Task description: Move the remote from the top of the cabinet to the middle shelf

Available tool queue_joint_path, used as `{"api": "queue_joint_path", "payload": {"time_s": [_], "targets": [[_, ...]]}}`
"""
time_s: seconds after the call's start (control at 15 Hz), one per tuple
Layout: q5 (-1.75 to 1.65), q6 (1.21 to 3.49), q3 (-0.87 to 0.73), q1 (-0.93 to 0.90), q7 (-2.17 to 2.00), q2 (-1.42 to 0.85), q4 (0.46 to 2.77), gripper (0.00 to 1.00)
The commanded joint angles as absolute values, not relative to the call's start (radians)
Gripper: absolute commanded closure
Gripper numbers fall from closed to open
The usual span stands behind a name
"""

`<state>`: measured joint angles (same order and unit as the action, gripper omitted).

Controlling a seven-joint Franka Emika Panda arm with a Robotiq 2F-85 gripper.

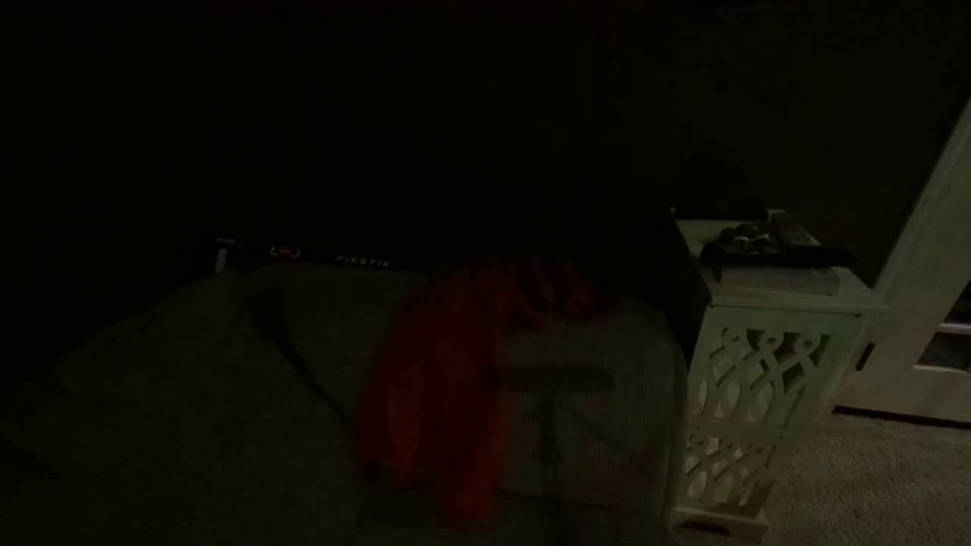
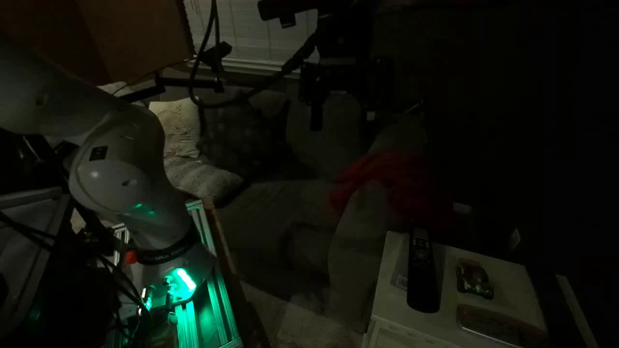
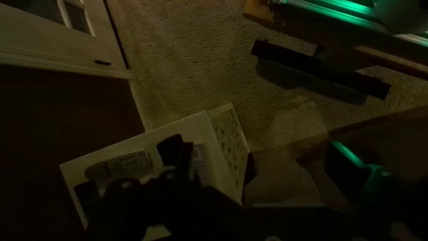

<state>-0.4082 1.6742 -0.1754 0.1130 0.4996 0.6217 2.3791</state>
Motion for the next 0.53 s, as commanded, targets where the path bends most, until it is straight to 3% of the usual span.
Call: {"api": "queue_joint_path", "payload": {"time_s": [0.0,0.47], "targets": [[-0.416,1.668,-0.191,0.092,0.491,0.623,2.376,0.0],[-0.22,1.834,-0.279,-0.024,0.645,0.561,2.457,0.0]]}}
